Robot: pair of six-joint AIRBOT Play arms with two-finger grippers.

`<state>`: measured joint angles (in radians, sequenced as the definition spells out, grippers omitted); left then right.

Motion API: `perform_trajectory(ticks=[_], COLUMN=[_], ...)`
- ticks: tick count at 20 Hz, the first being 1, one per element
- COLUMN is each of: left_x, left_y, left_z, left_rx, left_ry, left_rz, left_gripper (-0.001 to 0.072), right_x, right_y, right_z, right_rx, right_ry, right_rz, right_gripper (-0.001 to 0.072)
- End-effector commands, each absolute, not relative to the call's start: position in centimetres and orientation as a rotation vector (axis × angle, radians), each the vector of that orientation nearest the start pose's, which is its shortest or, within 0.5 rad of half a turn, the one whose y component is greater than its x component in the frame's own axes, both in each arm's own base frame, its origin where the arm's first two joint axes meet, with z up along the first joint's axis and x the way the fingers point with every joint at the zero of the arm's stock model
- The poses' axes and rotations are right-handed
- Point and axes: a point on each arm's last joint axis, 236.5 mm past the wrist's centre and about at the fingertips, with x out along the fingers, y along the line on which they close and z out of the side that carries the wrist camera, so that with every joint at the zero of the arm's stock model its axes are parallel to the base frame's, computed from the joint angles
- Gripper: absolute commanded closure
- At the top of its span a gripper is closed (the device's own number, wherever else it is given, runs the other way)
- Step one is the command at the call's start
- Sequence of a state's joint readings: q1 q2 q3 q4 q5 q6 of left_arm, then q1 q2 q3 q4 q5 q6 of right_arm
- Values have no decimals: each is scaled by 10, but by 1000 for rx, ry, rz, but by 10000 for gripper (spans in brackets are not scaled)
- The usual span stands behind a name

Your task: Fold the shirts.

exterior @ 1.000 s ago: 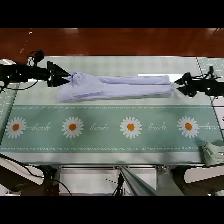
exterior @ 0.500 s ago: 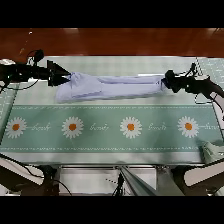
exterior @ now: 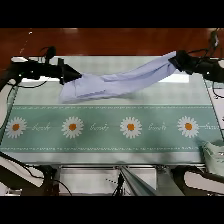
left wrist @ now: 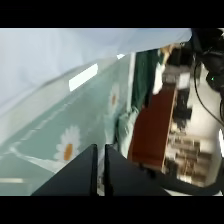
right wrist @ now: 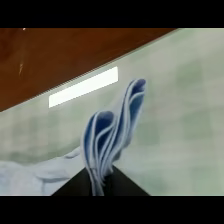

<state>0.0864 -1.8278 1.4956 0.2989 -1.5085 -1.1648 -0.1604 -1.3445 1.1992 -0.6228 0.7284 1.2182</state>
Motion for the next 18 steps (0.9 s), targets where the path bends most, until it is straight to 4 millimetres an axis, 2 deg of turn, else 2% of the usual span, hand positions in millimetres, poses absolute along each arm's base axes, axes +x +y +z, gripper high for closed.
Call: perform_trajectory(ticks=[1, 2, 5, 7, 9, 11, 13, 16, 18], left_x=[416, 400, 359, 348, 347, 343, 327, 305, 278], left_y=[-264, -286, -340, -367, -384, -398, -421, -465, -497], left_z=[74, 73, 69, 61, 53, 45, 33, 0, -7], left_rx=[-891, -847, -749, -722, -712, -703, -699, -722, -788], left_ry=[1242, 1262, 1316, 1328, 1322, 1324, 1372, 1454, 1507], left_rz=[-1209, -1262, -1378, -1379, -1354, -1338, -1327, -1239, -1258], left_gripper=[626, 682, 682, 682, 682, 682, 682, 682, 682], right_x=[458, 445, 402, 373, 344, 318, 298, 272, 260], right_y=[65, 67, 78, 89, 95, 95, 94, 98, 91], right_z=[169, 179, 211, 235, 255, 263, 268, 273, 275], right_rx=[536, 508, 452, 451, 468, 486, 473, 472, 464], right_ry=[649, 650, 648, 622, 603, 619, 621, 632, 628], right_rz=[296, 282, 265, 289, 301, 295, 292, 311, 279], right_gripper=[674, 674, 674, 674, 674, 674, 674, 674, 673])
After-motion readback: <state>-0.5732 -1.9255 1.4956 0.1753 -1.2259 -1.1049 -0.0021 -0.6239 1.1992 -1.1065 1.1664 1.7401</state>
